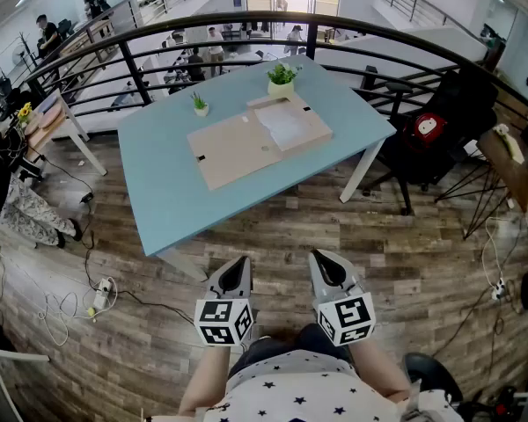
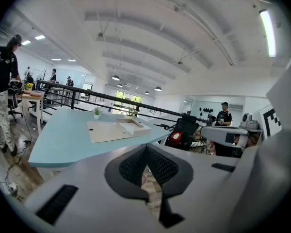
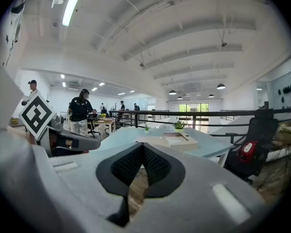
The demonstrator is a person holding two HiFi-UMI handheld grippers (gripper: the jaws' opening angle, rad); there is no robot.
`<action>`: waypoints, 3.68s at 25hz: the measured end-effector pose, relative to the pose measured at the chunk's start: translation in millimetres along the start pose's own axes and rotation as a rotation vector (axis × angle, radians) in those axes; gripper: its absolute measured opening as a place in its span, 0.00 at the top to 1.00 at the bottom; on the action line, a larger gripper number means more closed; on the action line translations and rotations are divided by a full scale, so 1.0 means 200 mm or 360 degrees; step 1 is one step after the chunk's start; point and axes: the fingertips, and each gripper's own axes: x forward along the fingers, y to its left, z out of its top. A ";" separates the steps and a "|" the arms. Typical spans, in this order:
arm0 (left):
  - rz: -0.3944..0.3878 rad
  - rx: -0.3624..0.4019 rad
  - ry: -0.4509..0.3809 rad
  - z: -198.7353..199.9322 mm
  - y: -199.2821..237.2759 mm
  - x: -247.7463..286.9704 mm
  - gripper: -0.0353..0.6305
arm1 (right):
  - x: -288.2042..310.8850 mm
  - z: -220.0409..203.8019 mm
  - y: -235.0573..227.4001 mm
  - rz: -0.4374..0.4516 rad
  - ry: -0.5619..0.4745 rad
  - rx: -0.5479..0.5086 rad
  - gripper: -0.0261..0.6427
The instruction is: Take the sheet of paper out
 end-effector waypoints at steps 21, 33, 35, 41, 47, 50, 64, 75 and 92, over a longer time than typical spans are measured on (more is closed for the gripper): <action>0.0006 -0.0033 -0.0054 -0.03 0.06 -0.35 0.94 | -0.13 0.04 0.30 0.0078 -0.0020 -0.0005 0.95; -0.0014 -0.0036 -0.0045 -0.04 0.07 -0.36 0.94 | -0.11 0.05 0.34 0.0084 -0.0037 0.0053 0.95; -0.0013 -0.0029 -0.0040 -0.04 0.07 -0.35 0.94 | -0.09 0.04 0.34 0.0083 -0.0034 0.0053 0.95; 0.0001 -0.0044 -0.0038 -0.01 0.10 -0.26 0.94 | 0.00 0.04 0.27 0.0075 -0.0032 0.0069 0.95; 0.0009 -0.0032 -0.0047 0.05 0.14 -0.11 0.94 | 0.15 0.06 0.16 0.0088 -0.0040 0.0062 0.95; 0.0009 -0.0020 -0.0046 0.09 0.17 0.00 0.94 | 0.25 0.09 0.09 0.0093 -0.0060 0.0070 0.95; 0.0042 -0.0013 -0.0062 0.38 0.26 0.57 0.94 | 0.73 0.26 -0.33 0.0135 -0.0052 0.0035 0.95; 0.0111 -0.0035 -0.0098 0.61 0.35 0.96 0.94 | 1.10 0.40 -0.61 0.0225 -0.0045 -0.0006 0.95; 0.0176 -0.0068 -0.0089 0.74 0.43 1.44 0.94 | 1.53 0.43 -0.94 0.0316 -0.0024 0.0002 0.95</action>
